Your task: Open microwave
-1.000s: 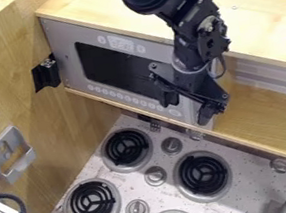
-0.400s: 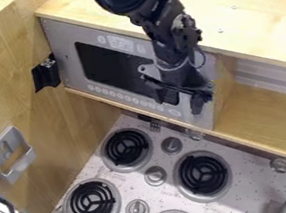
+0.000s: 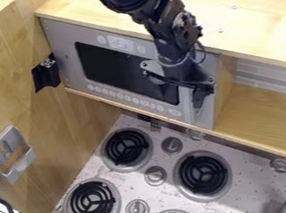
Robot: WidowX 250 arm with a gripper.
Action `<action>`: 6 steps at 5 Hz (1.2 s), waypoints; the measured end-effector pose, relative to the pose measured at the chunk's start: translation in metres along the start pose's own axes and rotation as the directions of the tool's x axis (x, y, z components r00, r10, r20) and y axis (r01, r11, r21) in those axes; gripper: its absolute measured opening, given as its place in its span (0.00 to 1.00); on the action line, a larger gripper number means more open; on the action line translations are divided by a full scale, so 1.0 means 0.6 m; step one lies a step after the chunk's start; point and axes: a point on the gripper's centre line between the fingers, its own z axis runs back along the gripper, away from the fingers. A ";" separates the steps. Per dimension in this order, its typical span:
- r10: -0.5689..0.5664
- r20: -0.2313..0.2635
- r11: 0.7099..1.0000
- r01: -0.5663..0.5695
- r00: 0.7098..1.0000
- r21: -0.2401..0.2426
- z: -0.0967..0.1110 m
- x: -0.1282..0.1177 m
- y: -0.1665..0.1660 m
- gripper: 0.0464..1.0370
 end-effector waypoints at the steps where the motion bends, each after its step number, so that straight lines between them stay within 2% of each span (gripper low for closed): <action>1: 0.013 0.014 1.000 -0.013 1.000 -0.013 0.000 0.004 -0.004 0.65; 2: 0.013 0.013 1.000 -0.013 1.000 -0.007 -0.002 0.004 -0.003 0.35; 3: 0.027 0.012 1.000 -0.027 1.000 -0.009 -0.003 0.003 -0.003 0.23; 5: 0.030 0.005 1.000 -0.030 1.000 -0.002 -0.004 -0.002 -0.001 0.23; 6: 0.024 -0.033 1.000 -0.024 0.999 0.011 -0.003 -0.016 0.002 0.23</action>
